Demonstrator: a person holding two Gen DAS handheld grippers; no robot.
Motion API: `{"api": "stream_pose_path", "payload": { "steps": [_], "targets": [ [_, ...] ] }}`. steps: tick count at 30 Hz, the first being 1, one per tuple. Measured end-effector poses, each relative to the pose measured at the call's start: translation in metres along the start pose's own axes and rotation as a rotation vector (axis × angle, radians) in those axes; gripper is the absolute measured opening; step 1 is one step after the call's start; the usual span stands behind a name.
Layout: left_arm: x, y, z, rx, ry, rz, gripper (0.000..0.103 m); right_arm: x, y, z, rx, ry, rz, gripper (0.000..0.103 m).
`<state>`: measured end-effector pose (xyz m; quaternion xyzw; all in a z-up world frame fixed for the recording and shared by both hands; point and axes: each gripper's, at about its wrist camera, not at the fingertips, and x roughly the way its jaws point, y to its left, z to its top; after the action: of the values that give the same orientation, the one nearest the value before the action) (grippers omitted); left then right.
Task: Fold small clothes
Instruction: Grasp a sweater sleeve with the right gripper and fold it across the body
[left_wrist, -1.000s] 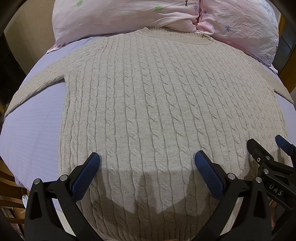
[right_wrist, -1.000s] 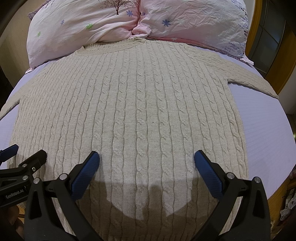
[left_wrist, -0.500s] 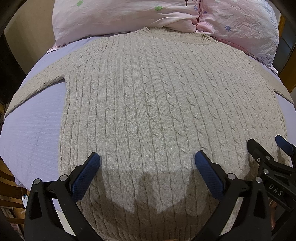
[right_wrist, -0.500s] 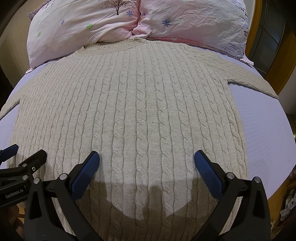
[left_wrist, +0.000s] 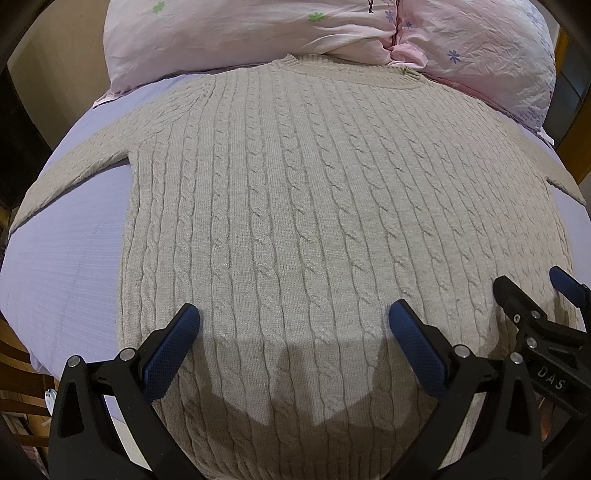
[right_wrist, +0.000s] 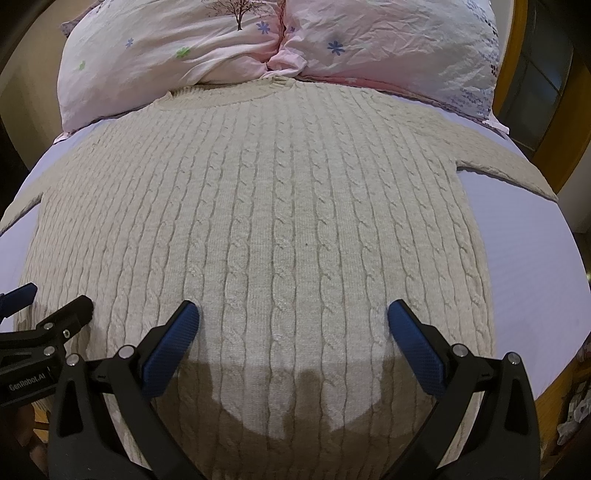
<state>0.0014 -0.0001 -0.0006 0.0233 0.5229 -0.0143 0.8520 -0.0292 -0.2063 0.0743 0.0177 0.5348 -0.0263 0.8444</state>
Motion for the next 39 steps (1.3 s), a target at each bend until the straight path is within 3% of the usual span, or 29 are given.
{"api": "stream_pose_path", "payload": {
  "steps": [6, 9, 13, 16, 18, 21, 23, 29, 31, 32, 33, 35, 37, 39],
  "targets": [
    [-0.004, 0.000, 0.000, 0.014, -0.008, -0.003, 0.102, -0.001, -0.010, 0.005, -0.047, -0.035, 0.064, 0.101],
    [-0.005, 0.003, 0.000, 0.026, -0.027, -0.018, 0.102, -0.010, -0.060, 0.026, 0.068, -0.101, 0.001, 0.100],
    [-0.012, 0.016, 0.006, -0.004, -0.103, -0.067, 0.102, -0.015, -0.176, 0.070, 0.351, -0.180, -0.089, 0.096],
    [-0.019, 0.032, 0.014, -0.036, -0.219, -0.124, 0.102, 0.005, -0.288, 0.100, 0.629, -0.158, -0.119, 0.069],
    [-0.022, 0.043, 0.018, -0.055, -0.274, -0.162, 0.102, 0.021, -0.342, 0.108, 0.786, -0.132, -0.124, 0.044],
    [-0.023, 0.063, 0.028, -0.096, -0.331, -0.202, 0.102, 0.047, -0.401, 0.108, 0.991, -0.104, -0.077, 0.033],
    [-0.019, 0.079, 0.035, -0.132, -0.340, -0.203, 0.102, 0.065, -0.426, 0.107, 1.092, -0.078, -0.048, 0.030],
    [-0.012, 0.138, 0.050, -0.319, -0.370, -0.261, 0.102, 0.087, -0.445, 0.110, 1.161, -0.130, -0.030, 0.024],
    [-0.014, 0.150, 0.047, -0.358, -0.386, -0.255, 0.102, 0.085, -0.449, 0.103, 1.169, -0.161, -0.029, 0.018],
    [-0.014, 0.160, 0.044, -0.387, -0.395, -0.246, 0.102, 0.088, -0.452, 0.103, 1.163, -0.165, -0.040, 0.008],
    [-0.014, 0.167, 0.041, -0.408, -0.401, -0.242, 0.102, 0.089, -0.450, 0.106, 1.154, -0.171, -0.042, 0.007],
    [-0.014, 0.185, 0.038, -0.468, -0.425, -0.250, 0.102, 0.076, -0.438, 0.117, 1.095, -0.207, -0.086, 0.007],
    [-0.017, 0.206, 0.033, -0.551, -0.480, -0.269, 0.102, 0.050, -0.407, 0.142, 0.950, -0.305, -0.088, 0.006],
    [-0.018, 0.224, 0.030, -0.611, -0.503, -0.258, 0.102, 0.022, -0.351, 0.171, 0.781, -0.405, 0.006, 0.006]
  ]
}}
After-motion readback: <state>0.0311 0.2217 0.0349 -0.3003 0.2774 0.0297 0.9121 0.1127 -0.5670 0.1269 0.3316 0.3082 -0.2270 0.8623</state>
